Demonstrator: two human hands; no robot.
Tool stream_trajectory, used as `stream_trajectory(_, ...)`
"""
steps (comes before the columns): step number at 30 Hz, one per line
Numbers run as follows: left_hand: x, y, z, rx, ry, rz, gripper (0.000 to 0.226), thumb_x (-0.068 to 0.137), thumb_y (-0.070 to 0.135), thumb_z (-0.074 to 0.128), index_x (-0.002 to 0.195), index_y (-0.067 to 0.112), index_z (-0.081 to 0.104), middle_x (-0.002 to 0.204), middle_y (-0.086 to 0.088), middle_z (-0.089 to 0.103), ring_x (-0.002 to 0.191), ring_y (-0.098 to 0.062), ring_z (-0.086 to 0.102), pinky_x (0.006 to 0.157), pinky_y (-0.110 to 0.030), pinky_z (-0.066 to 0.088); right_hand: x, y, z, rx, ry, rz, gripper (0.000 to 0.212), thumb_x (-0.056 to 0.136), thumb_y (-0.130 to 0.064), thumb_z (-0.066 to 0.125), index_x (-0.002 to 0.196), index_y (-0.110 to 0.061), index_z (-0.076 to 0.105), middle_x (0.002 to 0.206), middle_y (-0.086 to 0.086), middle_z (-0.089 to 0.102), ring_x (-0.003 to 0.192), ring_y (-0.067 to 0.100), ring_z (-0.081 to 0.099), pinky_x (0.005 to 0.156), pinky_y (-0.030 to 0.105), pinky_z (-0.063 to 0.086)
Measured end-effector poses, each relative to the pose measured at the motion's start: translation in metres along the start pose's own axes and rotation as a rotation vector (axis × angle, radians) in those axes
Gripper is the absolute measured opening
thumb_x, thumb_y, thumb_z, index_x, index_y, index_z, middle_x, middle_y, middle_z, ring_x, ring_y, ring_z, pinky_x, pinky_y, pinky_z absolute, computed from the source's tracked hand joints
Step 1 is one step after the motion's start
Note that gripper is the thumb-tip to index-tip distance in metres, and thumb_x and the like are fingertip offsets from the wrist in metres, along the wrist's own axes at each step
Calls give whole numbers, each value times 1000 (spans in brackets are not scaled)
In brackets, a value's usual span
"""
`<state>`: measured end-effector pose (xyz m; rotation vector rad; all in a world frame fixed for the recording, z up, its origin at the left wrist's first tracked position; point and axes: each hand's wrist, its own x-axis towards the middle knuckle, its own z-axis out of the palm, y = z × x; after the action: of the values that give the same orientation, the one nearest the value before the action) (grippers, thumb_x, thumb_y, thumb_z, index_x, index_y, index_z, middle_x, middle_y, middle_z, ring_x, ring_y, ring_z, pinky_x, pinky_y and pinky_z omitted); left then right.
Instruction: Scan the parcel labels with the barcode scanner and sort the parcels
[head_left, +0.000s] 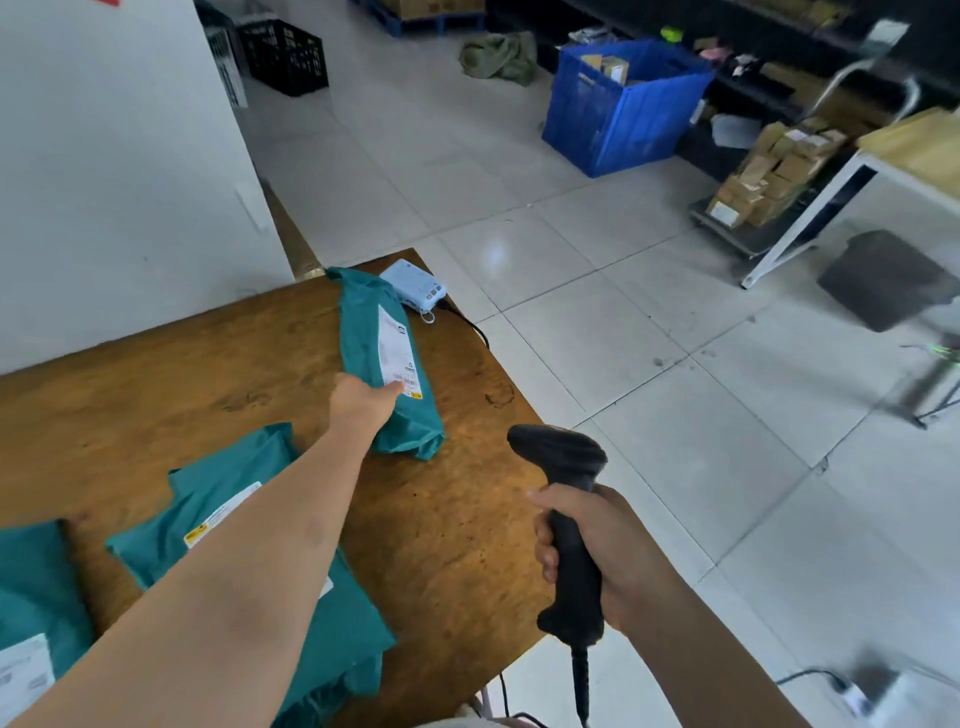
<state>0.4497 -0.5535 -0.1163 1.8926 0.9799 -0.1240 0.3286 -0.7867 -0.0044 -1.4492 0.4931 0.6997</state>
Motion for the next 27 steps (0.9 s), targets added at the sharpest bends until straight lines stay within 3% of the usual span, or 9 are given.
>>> stream_trajectory(5,-22,-12,11,-476,-172,-260,63,70,20,81,125,8,52,124,-14,61,107,-33,61,92,-49,51,4,5,-1,-24,0,28,25,85,-17,65,70,-4,50,45,6,48,38,16,45,45,23,41)
stream_trajectory(8,-59,-38,21,-593,-342,-408,62,68,17,79,123,10,53,116,-14,64,100,-34,64,86,-54,53,7,4,2,-45,-26,34,22,85,-18,65,74,-4,51,47,6,50,38,15,46,45,22,42)
stream_trajectory(11,-100,-71,34,-510,-355,-429,64,64,15,80,119,4,49,111,-12,64,98,-30,63,91,-47,52,10,6,2,-30,-42,41,18,84,-15,66,82,-5,50,47,6,52,37,15,46,44,23,41)
stream_trajectory(15,-123,-86,37,-355,-234,-292,61,76,8,75,123,6,36,121,-11,56,102,-25,54,88,-31,42,13,14,0,-72,-78,81,15,84,-14,66,78,-6,53,49,7,53,38,16,45,45,23,40)
stream_trajectory(19,-139,-92,38,-306,-267,-251,77,72,2,78,132,3,30,129,-11,52,107,-20,51,92,-29,40,15,21,-3,-207,-126,144,22,84,-16,67,68,-7,54,47,6,51,37,15,44,44,21,39)
stream_trajectory(27,-150,-102,48,-404,-154,-253,89,72,8,80,141,7,25,136,-12,49,125,-23,49,102,-32,41,20,16,-5,-384,-186,145,16,83,-18,67,78,-6,58,50,6,52,41,16,45,46,22,40)
